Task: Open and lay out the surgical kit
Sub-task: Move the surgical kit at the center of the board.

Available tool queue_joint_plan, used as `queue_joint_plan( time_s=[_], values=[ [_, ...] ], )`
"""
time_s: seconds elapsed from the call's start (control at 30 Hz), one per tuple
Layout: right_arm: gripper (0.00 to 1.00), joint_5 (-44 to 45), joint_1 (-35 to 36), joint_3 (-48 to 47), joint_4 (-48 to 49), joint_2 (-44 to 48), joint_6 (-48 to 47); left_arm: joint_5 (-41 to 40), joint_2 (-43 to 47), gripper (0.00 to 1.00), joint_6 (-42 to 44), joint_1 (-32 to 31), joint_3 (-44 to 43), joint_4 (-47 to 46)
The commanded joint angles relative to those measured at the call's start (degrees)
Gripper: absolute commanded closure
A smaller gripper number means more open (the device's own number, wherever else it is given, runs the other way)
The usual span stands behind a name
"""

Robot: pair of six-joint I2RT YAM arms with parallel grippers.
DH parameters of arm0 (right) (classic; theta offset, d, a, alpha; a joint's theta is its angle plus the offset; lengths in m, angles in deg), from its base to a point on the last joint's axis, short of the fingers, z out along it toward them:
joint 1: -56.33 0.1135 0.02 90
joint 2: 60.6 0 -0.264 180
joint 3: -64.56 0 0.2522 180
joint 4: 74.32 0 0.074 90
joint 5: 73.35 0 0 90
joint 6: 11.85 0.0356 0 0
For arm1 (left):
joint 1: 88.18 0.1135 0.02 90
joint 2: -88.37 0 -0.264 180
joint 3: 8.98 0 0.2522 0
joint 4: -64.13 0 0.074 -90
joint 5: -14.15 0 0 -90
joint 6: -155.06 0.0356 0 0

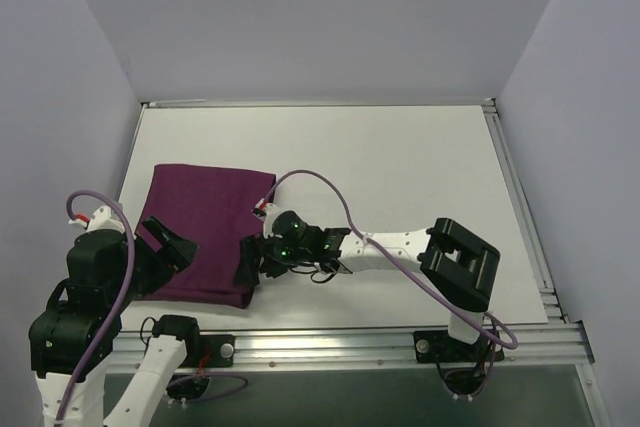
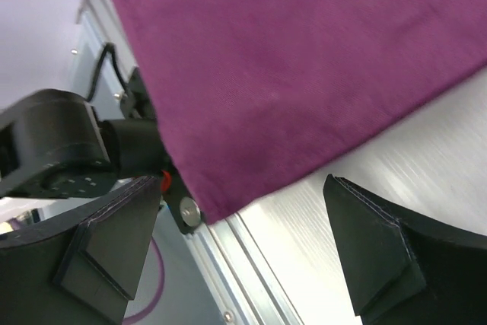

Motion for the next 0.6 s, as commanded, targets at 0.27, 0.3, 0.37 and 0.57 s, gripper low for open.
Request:
queue_joint_plan(
  time_s=[0.27, 0.3, 0.37, 0.57],
  values=[
    [0.20, -5.87, 0.02, -8.91, 0.20, -8.17, 0.34, 0.51, -1.23, 0.12, 2.55, 0.32, -1.22, 0.30],
    [0.22, -5.70, 0.02, -9.61, -1.11, -8.61, 0.16, 0.42, -1.41, 0.12, 2.73, 0.32, -1.48, 0.48],
    [0.30, -5.70, 0.02, -9.71, -1.39, -8.79, 0.07, 0.16, -1.50, 0.12, 3.08, 0.32, -2.10, 0.84],
    [0.62, -6.04, -0.50, -9.71, -3.06, -9.76, 0.34, 0.50, -1.50, 0.12, 3.52, 0.32, -1.75, 0.40]
  ],
)
